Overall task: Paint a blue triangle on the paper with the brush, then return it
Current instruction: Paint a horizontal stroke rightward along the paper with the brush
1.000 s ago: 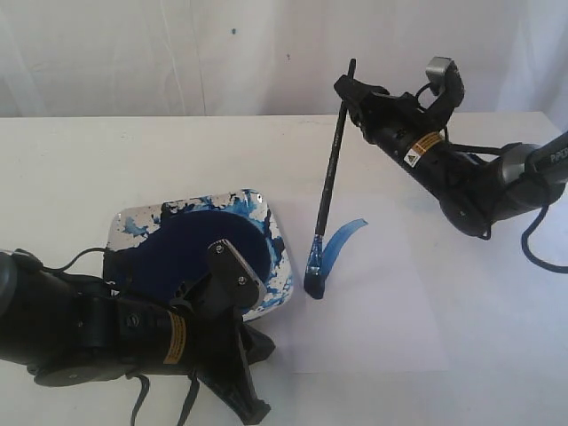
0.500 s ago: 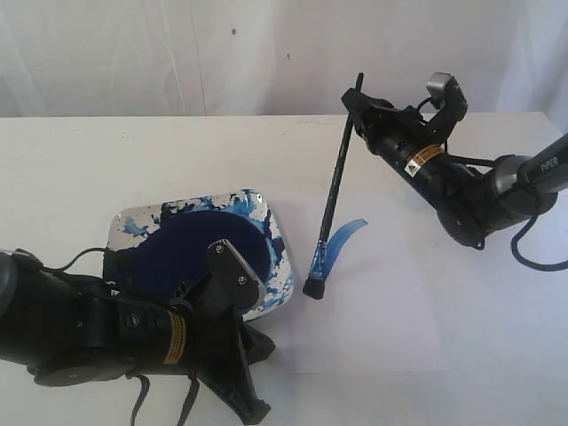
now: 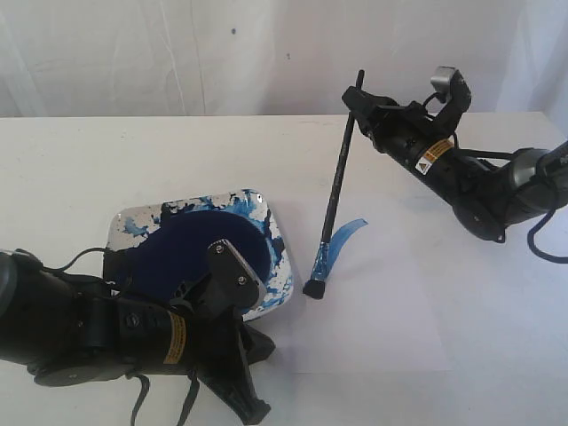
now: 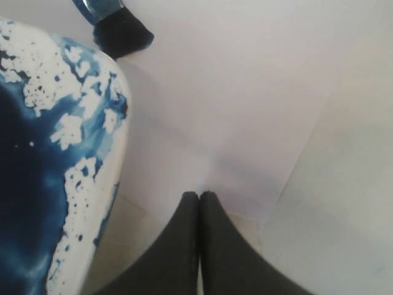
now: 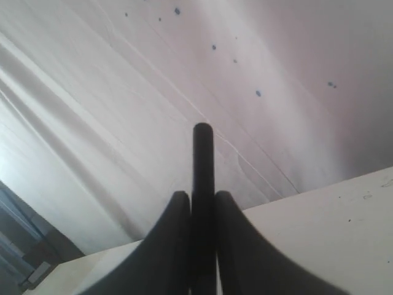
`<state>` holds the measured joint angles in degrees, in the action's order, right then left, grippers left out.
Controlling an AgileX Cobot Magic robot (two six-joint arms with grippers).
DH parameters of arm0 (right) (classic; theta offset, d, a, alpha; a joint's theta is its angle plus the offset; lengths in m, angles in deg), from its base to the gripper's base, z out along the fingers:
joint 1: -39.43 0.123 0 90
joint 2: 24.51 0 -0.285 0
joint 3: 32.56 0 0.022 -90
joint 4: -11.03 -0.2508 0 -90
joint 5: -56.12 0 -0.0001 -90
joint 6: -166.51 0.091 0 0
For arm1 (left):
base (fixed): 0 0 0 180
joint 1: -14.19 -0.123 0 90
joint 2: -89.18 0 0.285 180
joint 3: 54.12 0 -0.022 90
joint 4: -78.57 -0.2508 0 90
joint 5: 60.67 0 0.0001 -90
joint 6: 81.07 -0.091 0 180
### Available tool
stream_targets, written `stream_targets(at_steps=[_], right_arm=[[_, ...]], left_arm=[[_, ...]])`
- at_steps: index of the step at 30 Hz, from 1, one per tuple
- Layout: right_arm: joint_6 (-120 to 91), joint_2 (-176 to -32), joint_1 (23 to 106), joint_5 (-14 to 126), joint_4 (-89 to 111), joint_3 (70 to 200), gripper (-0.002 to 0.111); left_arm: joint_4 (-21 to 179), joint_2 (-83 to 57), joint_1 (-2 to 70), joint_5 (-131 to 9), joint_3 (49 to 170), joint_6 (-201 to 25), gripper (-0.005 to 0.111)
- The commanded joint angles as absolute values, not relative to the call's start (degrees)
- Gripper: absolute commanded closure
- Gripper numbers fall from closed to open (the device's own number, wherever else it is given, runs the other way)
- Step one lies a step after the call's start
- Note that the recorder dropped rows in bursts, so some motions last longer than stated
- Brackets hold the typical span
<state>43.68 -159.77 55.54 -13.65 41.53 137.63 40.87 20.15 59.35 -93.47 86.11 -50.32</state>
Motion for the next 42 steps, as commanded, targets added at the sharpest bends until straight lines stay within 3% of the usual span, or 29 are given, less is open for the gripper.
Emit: stream_targets(at_steps=[1,42], right_arm=[[41.3,-157.9,54.1,-13.8,43.8,135.7,0.108],[32.8,-141.9,39.8,-13.8,44.2,118.1,0.108]], left_arm=[[40.8,20.3,59.5,-92.1,86.1,-50.0,0.107],[40.8,20.3,59.5,-92.1,86.1,-49.9,0.107]])
